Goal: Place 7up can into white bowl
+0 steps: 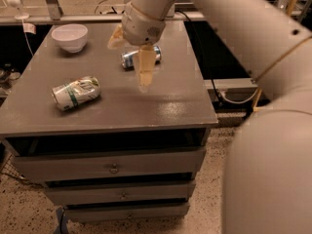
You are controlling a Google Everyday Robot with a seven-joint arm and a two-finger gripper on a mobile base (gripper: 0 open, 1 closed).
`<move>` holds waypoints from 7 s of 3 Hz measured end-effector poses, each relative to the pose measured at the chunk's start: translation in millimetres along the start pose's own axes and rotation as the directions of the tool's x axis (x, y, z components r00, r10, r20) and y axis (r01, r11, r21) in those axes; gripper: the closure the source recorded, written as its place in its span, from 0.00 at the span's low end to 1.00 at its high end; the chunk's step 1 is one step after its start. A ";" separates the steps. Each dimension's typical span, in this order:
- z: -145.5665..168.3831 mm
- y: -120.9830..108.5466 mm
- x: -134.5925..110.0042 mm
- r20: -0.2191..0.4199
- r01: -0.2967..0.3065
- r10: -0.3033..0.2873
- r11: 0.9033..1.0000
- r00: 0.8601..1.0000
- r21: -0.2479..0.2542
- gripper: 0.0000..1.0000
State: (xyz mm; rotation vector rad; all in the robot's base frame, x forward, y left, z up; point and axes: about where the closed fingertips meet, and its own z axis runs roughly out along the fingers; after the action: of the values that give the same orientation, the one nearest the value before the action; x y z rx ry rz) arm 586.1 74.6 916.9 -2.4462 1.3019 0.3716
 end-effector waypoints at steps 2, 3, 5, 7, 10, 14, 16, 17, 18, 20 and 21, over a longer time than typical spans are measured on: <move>68.3 -67.6 8.9 -0.037 0.028 -0.030 0.999 0.999 -0.047 0.00; 74.6 -73.6 -5.3 -0.044 0.078 -0.079 0.996 0.996 -0.033 0.00; 90.6 -60.0 -27.0 -0.043 0.108 -0.113 0.990 0.993 -0.095 0.00; 106.8 -56.6 -60.4 -0.025 0.160 -0.165 0.977 0.986 -0.143 0.26; 93.2 -48.6 -34.2 0.048 0.109 -0.108 0.994 0.993 -0.028 1.00; 30.1 -81.4 23.1 -0.051 0.099 -0.092 0.979 0.994 0.176 1.00; -22.6 -143.8 35.9 -0.225 0.256 -0.197 0.928 0.954 0.271 1.00; -58.1 -186.7 47.9 -0.284 0.282 -0.176 0.875 0.943 0.394 1.00; -58.0 -186.8 48.0 -0.284 0.282 -0.176 0.875 0.943 0.394 1.00; -46.5 -219.8 27.3 -0.331 0.403 -0.272 0.802 0.904 0.441 1.00; -42.3 -239.7 13.6 -0.332 0.450 -0.314 0.733 0.889 0.510 1.00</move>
Offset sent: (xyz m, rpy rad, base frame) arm 0.0621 0.0676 -0.0558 -0.1018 -0.0027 0.0726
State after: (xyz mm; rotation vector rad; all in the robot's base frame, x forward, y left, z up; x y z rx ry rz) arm 796.7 171.5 992.3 -2.1673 0.7729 -0.3797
